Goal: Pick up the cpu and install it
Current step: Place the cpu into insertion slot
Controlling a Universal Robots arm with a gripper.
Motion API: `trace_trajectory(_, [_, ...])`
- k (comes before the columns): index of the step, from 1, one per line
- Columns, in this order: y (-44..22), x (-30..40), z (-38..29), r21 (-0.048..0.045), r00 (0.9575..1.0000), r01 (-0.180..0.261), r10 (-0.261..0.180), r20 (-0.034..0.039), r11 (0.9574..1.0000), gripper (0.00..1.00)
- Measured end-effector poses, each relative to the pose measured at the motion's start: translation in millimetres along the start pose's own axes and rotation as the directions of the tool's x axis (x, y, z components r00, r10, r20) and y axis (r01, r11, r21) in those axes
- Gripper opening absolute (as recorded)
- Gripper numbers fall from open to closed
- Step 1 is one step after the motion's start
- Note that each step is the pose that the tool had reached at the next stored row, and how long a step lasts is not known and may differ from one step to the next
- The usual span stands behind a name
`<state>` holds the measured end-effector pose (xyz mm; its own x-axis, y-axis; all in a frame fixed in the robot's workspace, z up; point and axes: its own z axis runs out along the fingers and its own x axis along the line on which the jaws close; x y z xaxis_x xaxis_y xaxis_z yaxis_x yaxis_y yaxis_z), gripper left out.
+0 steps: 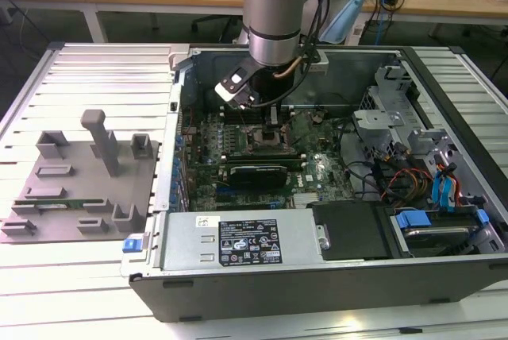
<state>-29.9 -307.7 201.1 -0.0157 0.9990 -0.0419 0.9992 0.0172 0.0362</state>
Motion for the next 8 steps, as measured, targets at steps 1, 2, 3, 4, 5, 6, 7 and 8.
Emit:
trace_trajectory(1, [0.0, 0.0, 0.0, -0.0001, 1.0000, 0.000, 0.000, -0.0001, 1.0000, 0.11])
trace_trajectory(2, [0.0, 0.0, 0.0, 0.0000, 1.0000, 0.000, 0.000, -0.0001, 1.0000, 0.11])
trace_trajectory(3, [0.0, 0.0, -0.5, 0.0002, 1.0000, 0.000, 0.000, 0.0002, 1.0000, 0.11])
trace_trajectory(4, [0.2, 0.2, -0.9, -0.0002, 1.0000, 0.000, 0.000, -0.0003, 1.0000, 0.11])
trace_trajectory(5, [0.2, 0.2, -2.0, -0.0008, 1.0000, 0.000, 0.000, -0.0014, 1.0000, 0.11])
trace_trajectory(6, [0.4, 0.3, -3.2, -0.0015, 1.0000, 0.000, 0.000, -0.0026, 1.0000, 0.11])
trace_trajectory(7, [0.6, 0.3, -6.7, -0.0013, 1.0000, 0.000, 0.000, -0.0023, 1.0000, 0.11])
trace_trajectory(8, [0.7, -0.2, -12.6, -0.0007, 1.0000, 0.000, 0.000, -0.0012, 1.0000, 0.11])
